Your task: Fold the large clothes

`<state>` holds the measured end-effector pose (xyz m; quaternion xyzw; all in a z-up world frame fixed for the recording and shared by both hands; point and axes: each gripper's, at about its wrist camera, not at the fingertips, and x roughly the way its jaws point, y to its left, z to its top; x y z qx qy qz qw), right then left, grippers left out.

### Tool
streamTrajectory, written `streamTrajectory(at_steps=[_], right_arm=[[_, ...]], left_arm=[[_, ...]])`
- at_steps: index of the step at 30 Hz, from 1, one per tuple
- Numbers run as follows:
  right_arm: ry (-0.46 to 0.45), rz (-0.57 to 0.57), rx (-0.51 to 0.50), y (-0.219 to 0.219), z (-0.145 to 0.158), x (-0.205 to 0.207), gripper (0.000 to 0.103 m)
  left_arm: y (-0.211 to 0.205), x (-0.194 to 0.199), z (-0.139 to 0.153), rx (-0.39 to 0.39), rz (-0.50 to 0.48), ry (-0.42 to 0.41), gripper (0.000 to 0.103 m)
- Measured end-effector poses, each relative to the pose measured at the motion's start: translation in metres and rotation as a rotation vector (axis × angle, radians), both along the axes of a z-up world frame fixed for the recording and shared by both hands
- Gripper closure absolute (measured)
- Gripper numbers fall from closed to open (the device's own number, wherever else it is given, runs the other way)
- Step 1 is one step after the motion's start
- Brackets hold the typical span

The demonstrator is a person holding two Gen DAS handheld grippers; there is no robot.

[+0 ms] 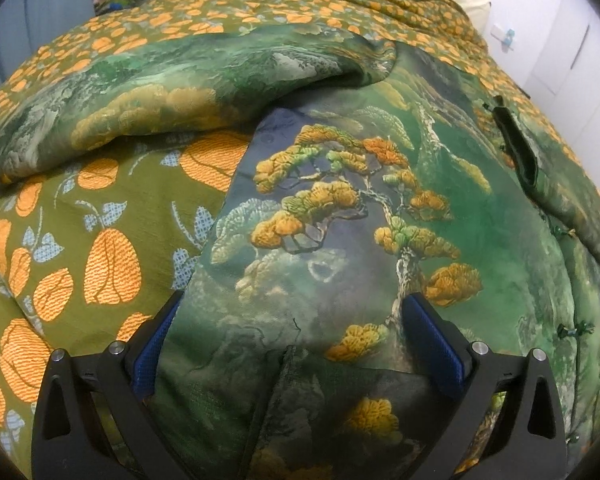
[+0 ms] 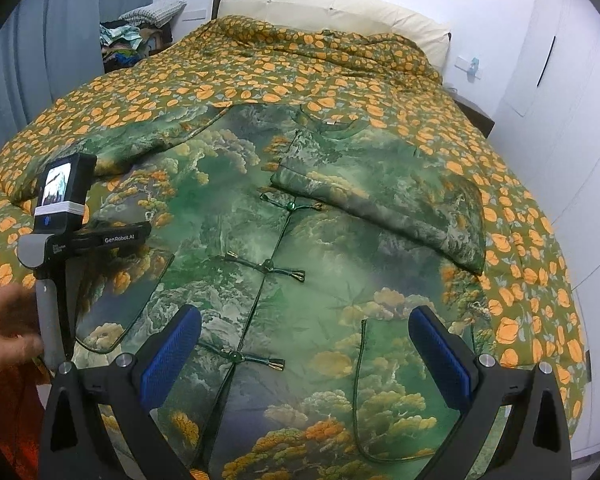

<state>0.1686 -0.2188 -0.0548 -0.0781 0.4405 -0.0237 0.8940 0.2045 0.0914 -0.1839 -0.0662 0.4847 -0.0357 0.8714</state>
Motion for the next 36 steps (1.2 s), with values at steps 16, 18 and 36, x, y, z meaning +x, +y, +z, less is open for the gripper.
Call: streamTrajectory(at_steps=[16,18,36], right_arm=[[-0.037,0.060,-0.011,0.027,0.016,-0.017,0.001],[-0.032,0.071,-0.027,0.028,0.012,-0.019,0.001],[0.022,0.084,-0.017,0.036,-0.003,-0.017,0.008]], left_arm=[[0.000,0.000,0.000,-0.001,0.001,0.000,0.000],[0.000,0.000,0.000,-0.001,0.001,0.000,0.000],[0.000,0.000,0.000,-0.002,0.001,-0.001,0.000]])
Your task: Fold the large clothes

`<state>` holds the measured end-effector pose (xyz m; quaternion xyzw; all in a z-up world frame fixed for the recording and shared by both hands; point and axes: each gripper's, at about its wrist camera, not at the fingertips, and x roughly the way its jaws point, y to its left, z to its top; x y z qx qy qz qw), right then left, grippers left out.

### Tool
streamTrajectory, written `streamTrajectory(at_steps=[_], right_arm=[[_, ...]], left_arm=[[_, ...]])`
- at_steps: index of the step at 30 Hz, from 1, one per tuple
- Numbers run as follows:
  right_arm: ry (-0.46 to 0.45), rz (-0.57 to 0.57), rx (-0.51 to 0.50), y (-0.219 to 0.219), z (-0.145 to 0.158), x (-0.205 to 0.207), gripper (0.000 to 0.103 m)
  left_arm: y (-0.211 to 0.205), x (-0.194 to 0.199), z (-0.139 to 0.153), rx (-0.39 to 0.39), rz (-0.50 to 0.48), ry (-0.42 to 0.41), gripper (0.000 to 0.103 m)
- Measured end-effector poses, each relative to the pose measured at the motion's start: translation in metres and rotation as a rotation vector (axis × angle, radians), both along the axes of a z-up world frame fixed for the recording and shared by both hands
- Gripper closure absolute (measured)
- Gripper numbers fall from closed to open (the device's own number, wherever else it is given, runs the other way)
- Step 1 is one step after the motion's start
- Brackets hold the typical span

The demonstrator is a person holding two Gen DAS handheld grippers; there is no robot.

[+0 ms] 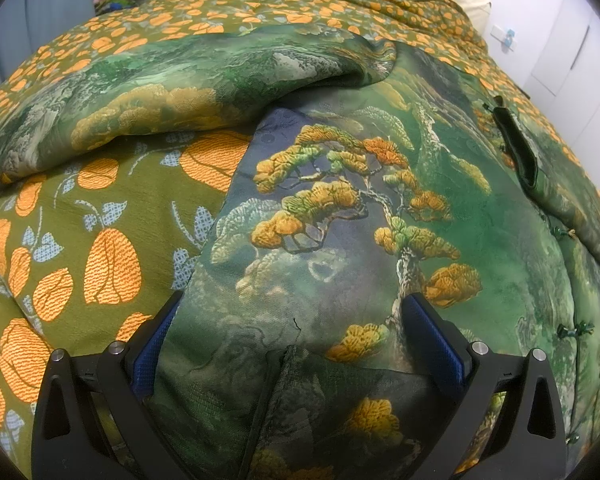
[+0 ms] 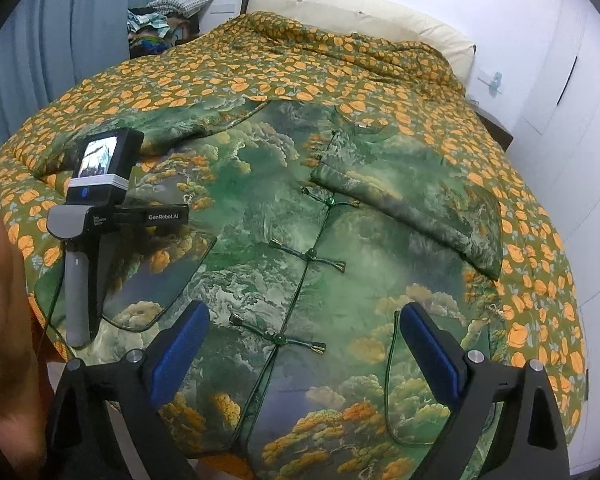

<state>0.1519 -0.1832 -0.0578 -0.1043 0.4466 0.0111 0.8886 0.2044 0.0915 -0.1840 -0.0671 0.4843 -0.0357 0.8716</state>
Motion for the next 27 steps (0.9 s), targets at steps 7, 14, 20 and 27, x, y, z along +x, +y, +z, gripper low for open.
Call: streamTrajectory(at_steps=[7,14,20,27], right_arm=[[0.028,-0.014,-0.001,-0.004,-0.008,0.006,0.008],[0.020,-0.043,0.012,-0.017,-0.009,0.009,0.007],[0.030,-0.069,0.024,-0.027,-0.016,0.012,0.007],[0.034,-0.124,0.110,-0.046,-0.028,0.017,0.007]], left_arm=[[0.000,0.000,0.000,0.000,0.000,0.000,0.000],[0.000,0.000,0.000,0.000,0.000,0.000,0.000],[0.000,0.000,0.000,0.000,0.000,0.000,0.000],[0.000,0.000,0.000,0.000,0.000,0.000,0.000]])
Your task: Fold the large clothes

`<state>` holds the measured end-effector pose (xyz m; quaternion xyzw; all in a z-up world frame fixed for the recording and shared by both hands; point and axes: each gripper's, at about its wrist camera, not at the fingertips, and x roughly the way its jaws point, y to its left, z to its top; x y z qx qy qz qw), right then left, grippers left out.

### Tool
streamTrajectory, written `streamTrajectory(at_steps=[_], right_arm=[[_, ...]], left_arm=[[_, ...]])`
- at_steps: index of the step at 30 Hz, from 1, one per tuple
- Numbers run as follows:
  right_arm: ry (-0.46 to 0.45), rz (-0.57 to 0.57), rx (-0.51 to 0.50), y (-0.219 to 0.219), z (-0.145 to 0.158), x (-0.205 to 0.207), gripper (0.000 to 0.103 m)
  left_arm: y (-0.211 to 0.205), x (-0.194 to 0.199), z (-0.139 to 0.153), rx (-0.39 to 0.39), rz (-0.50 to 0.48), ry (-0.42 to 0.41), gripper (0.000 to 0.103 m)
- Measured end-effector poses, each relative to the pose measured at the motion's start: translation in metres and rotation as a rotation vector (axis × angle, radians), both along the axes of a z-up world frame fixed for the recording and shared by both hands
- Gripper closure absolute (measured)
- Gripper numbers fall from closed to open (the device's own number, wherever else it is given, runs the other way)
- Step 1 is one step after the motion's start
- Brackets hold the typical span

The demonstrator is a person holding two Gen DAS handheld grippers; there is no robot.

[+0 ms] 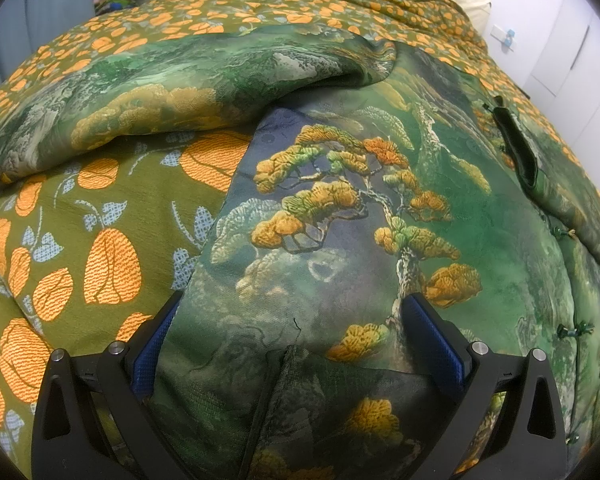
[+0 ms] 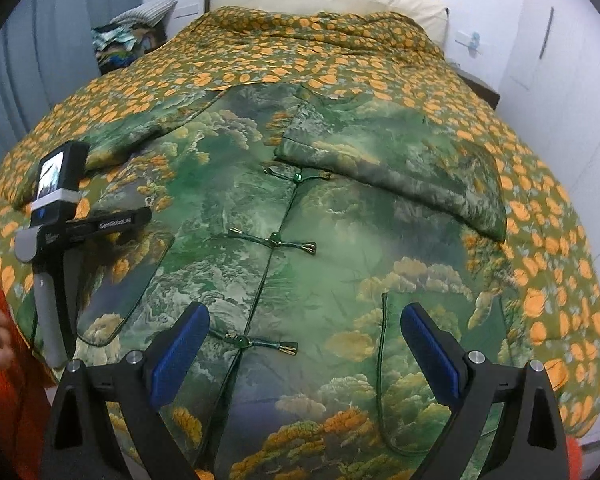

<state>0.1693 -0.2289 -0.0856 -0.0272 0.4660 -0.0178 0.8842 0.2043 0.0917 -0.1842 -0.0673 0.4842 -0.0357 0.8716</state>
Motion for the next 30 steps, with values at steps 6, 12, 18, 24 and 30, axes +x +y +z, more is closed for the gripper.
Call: streamTrajectory(at_steps=[6,12,18,24,30], right_arm=[[-0.002,-0.032,0.038,-0.009,-0.003,-0.003,0.007],[0.013,-0.053,0.054,-0.015,-0.009,-0.005,0.007],[0.001,-0.046,0.048,-0.013,-0.008,-0.009,0.007],[0.001,-0.041,0.043,-0.011,-0.008,-0.012,0.007],[-0.023,-0.038,0.035,-0.009,-0.004,-0.015,0.007]], left_arm=[[0.000,0.000,0.000,0.000,0.000,0.000,0.000],[0.000,-0.002,0.001,-0.003,0.002,-0.007,0.000],[0.000,0.001,-0.001,-0.006,0.006,0.002,0.000],[0.007,-0.003,0.020,-0.022,-0.020,0.155,0.001],[0.006,-0.042,0.104,0.172,0.067,-0.117,0.001]])
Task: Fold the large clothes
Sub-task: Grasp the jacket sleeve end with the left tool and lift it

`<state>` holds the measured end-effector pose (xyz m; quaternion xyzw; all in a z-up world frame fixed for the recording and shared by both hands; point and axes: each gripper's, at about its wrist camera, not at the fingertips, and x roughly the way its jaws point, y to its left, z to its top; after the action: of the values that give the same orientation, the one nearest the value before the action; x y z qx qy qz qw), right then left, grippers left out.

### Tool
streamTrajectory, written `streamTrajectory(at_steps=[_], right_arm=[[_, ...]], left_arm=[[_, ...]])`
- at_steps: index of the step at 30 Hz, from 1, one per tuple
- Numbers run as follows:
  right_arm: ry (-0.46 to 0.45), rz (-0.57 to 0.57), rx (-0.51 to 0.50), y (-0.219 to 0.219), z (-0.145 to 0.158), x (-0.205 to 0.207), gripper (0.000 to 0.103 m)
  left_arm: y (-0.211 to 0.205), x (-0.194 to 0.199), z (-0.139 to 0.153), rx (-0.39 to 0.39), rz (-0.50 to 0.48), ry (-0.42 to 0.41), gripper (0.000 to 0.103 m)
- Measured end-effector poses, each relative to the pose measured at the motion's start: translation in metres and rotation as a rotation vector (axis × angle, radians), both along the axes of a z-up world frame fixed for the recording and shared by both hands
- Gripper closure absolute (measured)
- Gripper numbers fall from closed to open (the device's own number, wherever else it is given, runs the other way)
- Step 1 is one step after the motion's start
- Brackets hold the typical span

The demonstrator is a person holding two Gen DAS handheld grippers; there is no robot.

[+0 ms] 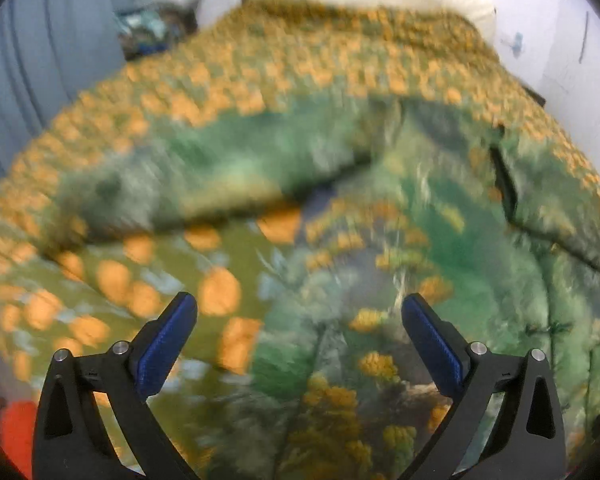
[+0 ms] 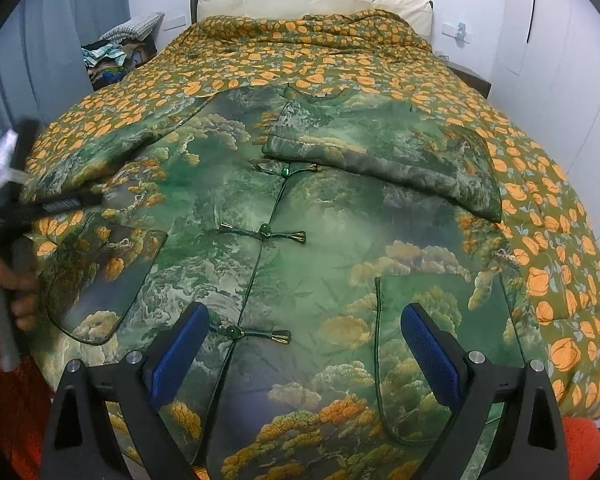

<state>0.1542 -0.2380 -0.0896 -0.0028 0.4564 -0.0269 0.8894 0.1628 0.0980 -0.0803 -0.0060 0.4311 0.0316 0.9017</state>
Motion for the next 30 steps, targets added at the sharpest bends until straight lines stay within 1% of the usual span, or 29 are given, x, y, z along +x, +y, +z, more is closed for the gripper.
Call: streamTrajectory(at_steps=[2,4,7,12,17,22,26,27,28,29,30], right_arm=[[0.004,0.002,0.002,0.000,0.000,0.000,0.007],[0.007,0.003,0.003,0.001,-0.001,0.001,0.007],[0.006,0.006,0.004,0.002,-0.001,0.002,0.007],[0.006,0.010,0.001,0.003,-0.002,0.001,0.007],[0.005,0.008,0.000,0.003,-0.002,0.001,0.007],[0.008,0.011,0.001,0.002,-0.003,0.000,0.007],[0.016,0.017,0.000,0.004,-0.004,0.001,0.007],[0.016,0.018,0.000,0.004,-0.005,0.001,0.007],[0.017,0.019,0.000,0.004,-0.005,0.001,0.007],[0.017,0.020,-0.001,0.005,-0.005,0.001,0.007],[0.018,0.019,-0.002,0.005,-0.006,0.002,0.007]], left_arm=[[0.001,-0.010,0.028,0.019,0.025,-0.060,0.000],[0.000,-0.017,0.047,0.048,0.037,-0.104,0.000],[-0.001,-0.025,0.061,0.096,0.055,-0.123,0.000],[-0.005,-0.028,0.059,0.137,0.076,-0.054,0.000],[-0.005,-0.035,0.057,0.226,0.115,-0.055,0.000],[0.003,-0.034,0.057,0.235,0.145,-0.055,0.000],[0.008,-0.029,0.051,0.255,0.165,-0.038,0.000],[0.011,-0.027,0.048,0.250,0.168,-0.028,0.000],[0.015,-0.024,0.044,0.222,0.164,-0.015,0.000],[0.021,-0.021,0.040,0.176,0.153,0.001,0.000],[0.031,-0.016,0.035,0.074,0.127,0.031,0.000]])
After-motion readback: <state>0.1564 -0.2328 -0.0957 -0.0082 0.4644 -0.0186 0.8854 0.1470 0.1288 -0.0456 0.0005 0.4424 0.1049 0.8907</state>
